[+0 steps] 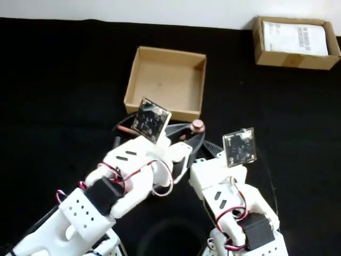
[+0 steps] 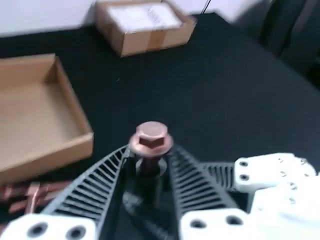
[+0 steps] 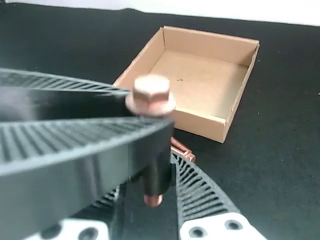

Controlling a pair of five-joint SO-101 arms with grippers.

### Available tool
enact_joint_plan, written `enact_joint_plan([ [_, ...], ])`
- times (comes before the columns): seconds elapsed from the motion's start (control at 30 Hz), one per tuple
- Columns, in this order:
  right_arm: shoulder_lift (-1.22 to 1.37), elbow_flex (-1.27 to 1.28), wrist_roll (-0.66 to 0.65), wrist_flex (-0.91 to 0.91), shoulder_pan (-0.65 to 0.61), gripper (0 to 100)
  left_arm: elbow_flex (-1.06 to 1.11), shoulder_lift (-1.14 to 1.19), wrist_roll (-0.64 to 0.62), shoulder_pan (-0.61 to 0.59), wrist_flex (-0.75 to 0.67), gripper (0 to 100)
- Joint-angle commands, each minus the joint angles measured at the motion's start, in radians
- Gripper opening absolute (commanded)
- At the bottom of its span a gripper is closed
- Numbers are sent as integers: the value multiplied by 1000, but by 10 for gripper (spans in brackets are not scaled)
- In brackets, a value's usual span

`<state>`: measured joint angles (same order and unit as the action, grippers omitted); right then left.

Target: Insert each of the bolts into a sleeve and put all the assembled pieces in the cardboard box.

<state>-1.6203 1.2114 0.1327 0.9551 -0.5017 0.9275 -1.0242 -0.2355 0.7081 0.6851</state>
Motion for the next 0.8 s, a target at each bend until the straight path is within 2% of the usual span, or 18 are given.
enact_joint_plan([
  [0.0,-5,-13,0,-22,2,6,-76,-2,2,13,147,253],
  [0.23,-2,-19,2,-24,4,6,-277,-2,5,13,463,277],
  [0.33,1,-21,6,-38,47,6,-378,-4,3,13,605,276],
  [0.43,54,-48,8,-54,122,6,-492,-4,6,12,738,210],
  [0.57,202,-213,80,-4,140,6,-575,-2,8,-64,787,0],
  [0.63,292,-306,97,13,137,6,-587,-2,8,-124,792,34],
  [0.77,501,-487,92,19,137,6,-590,-2,8,-292,792,10],
])
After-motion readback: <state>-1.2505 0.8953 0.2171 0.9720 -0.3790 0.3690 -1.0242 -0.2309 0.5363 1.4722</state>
